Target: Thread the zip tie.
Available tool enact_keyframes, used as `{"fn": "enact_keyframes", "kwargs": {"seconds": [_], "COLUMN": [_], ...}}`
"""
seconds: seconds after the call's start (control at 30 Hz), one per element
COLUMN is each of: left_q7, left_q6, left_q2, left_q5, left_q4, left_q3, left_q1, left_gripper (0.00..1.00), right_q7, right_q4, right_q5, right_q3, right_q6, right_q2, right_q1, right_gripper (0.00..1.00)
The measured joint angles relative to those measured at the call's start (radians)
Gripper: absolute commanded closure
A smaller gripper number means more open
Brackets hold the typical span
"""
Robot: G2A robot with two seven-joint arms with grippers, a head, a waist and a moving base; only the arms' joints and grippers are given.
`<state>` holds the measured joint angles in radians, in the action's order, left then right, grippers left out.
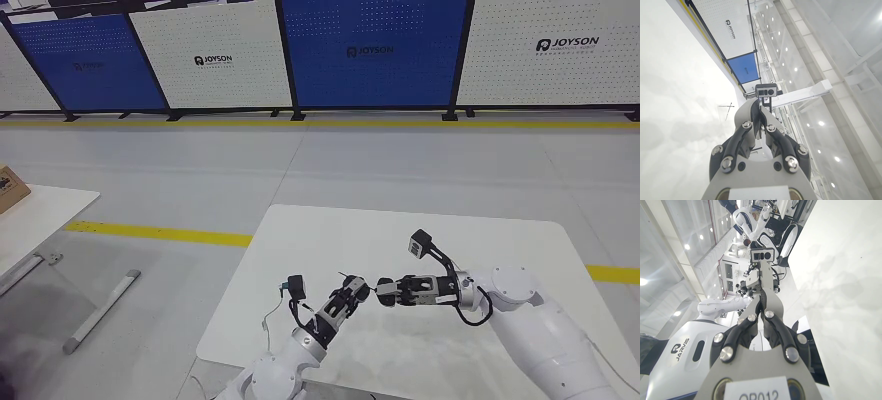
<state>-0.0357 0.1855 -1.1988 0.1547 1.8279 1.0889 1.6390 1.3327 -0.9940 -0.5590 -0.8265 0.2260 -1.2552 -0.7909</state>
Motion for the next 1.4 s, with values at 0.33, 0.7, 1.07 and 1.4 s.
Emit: {"fn": "enact_keyframes", "kwargs": {"seconds": [0.33,0.7,1.07,1.4], "left_q7": [0.009,0.020,0.030,0.033], "left_q6": [0.005,0.017,0.028,0.035], "left_q2": [-0.001,-0.001,-0.001,-0.002], "left_q5": [0.001,-0.011,-0.014,-0.024], "left_q4": [0.006,0.013,0.020,0.017], "left_q3": [0.009,0.018,0.029,0.033], "left_q1": [0.006,0.017,0.027,0.026], "left_gripper": [1.00,0.69,1.00,1.00], "right_q7": [0.000,0.000,0.000,0.000], "right_q4": [0.000,0.000,0.000,0.000], "right_q5": [0.000,0.000,0.000,0.000], "right_q3": [0.000,0.000,0.000,0.000], "right_q6": [0.000,0.000,0.000,0.000], "right_q2": [0.000,0.000,0.000,0.000], "right_q1": [0.000,0.000,0.000,0.000], "right_gripper": [1.00,1.00,1.00,1.00]}}
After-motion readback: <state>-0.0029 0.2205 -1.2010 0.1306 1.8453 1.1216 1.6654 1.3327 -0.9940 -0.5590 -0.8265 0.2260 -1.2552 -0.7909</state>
